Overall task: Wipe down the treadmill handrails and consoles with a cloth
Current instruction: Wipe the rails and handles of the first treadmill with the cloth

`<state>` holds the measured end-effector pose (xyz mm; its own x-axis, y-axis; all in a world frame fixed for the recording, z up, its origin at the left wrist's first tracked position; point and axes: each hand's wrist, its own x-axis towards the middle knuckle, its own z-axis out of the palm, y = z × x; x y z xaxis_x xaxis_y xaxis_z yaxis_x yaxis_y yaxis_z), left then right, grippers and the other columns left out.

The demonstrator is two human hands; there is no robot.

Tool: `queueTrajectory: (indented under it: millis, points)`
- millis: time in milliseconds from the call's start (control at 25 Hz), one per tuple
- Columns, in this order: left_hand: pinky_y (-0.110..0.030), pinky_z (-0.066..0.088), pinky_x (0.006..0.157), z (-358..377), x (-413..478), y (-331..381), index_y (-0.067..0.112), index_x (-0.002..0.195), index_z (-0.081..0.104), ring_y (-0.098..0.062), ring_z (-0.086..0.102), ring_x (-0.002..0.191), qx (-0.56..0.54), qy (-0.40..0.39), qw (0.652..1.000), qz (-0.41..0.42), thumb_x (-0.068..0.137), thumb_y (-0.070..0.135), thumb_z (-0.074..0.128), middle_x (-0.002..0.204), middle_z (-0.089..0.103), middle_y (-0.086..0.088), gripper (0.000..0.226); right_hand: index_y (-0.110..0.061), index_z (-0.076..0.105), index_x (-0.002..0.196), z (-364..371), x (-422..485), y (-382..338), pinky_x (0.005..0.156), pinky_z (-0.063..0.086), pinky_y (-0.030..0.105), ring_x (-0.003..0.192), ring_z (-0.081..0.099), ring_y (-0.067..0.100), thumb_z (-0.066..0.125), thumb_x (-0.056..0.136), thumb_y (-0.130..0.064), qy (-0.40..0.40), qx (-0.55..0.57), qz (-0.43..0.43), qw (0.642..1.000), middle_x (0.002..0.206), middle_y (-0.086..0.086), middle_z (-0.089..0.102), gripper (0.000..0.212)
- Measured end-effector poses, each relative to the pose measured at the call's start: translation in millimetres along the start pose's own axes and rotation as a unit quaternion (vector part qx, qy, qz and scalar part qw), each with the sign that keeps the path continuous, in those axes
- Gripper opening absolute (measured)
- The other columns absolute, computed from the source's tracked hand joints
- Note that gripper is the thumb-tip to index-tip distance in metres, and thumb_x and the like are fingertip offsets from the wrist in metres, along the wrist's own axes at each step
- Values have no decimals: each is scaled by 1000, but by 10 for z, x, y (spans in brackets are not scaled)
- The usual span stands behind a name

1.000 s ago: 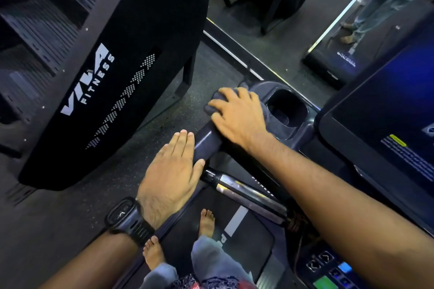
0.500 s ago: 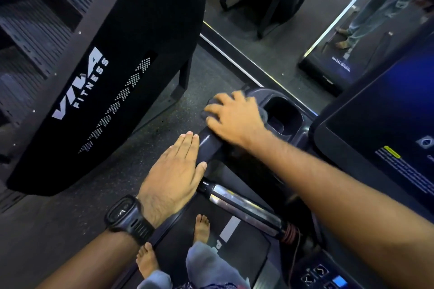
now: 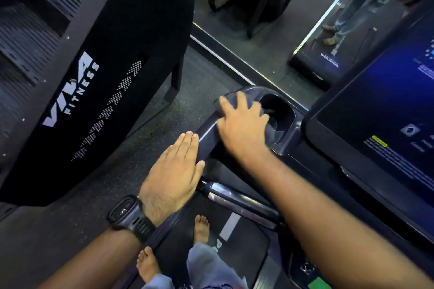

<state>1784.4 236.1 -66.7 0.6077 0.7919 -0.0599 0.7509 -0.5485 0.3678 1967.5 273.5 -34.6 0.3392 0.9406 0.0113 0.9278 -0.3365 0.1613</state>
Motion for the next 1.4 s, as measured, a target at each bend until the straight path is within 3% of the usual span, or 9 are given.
queueTrajectory:
  millis: [120, 240, 360, 600, 840, 1000, 1160, 1320, 1400]
  points:
    - [-33, 16, 123, 9, 15, -28, 4, 156, 14, -19, 15, 152, -4, 2, 1000, 10, 96, 49, 8, 163, 19, -10, 75, -38, 36, 147, 11, -142, 62, 94, 41, 57, 129, 40, 41, 47, 94, -41, 10, 11, -83, 996, 158, 4, 30, 53]
    - [-32, 15, 123, 21, -42, -31, 6, 156, 12, -17, 14, 152, -10, 3, 1000, 6, 94, 49, 6, 164, 18, -9, 76, -38, 38, 146, -75, -88, 249, 97, 39, 55, 126, 42, 41, 47, 93, -37, 2, 55, 52, 997, 158, 4, 30, 53]
    - [-34, 17, 123, 18, -71, -34, 5, 156, 14, -18, 15, 151, -11, 3, 1000, -3, 94, 49, 8, 163, 19, -10, 76, -38, 42, 144, 45, -562, -211, 95, 40, 55, 126, 43, 39, 50, 89, -39, 45, 34, -66, 996, 158, 4, 34, 55]
    - [-31, 11, 124, -38, -127, -14, 7, 157, 6, -16, 8, 152, -21, -5, 1000, -1, 104, 41, 28, 165, 11, -8, 67, -25, 56, 131, -182, -144, 291, 91, 42, 50, 119, 50, 41, 58, 90, -28, 80, -175, -66, 979, 143, 10, 47, 41]
    - [-33, 13, 124, 4, 72, 37, 6, 157, 9, -17, 10, 152, -34, 0, 999, 5, 102, 40, 32, 165, 13, -10, 68, -35, 38, 150, 178, -383, 191, 98, 40, 59, 129, 45, 40, 48, 93, -40, 86, -31, -128, 988, 160, 7, 33, 59]
    - [-34, 14, 124, 18, 164, 62, 6, 157, 8, -17, 10, 152, -40, -2, 999, 6, 103, 39, 32, 165, 12, -10, 68, -44, 25, 152, 113, -224, 326, 96, 42, 62, 127, 43, 44, 42, 98, -43, 22, 45, 12, 999, 166, 4, 16, 57]
    - [-31, 12, 124, -1, 212, 87, 5, 157, 9, -18, 11, 152, -48, -1, 999, 17, 103, 38, 33, 165, 13, -11, 67, -45, 28, 151, 159, -279, 266, 88, 47, 56, 127, 43, 42, 39, 100, -48, 63, 29, -93, 993, 163, 4, 23, 52]
    - [-30, 14, 123, 39, 286, 78, 6, 156, 13, -18, 14, 152, -48, 10, 999, 23, 102, 38, 34, 164, 17, -11, 67, -43, 27, 151, 40, 64, 235, 92, 45, 57, 129, 40, 44, 40, 101, -43, -9, 81, 41, 996, 164, 6, 18, 52]
    - [-31, 15, 123, 45, 320, 105, 5, 156, 15, -19, 16, 151, -44, 12, 999, 23, 102, 39, 30, 163, 20, -12, 66, -41, 32, 149, 102, -112, 113, 93, 42, 58, 131, 38, 45, 42, 99, -42, 43, 37, -56, 997, 163, 6, 21, 51]
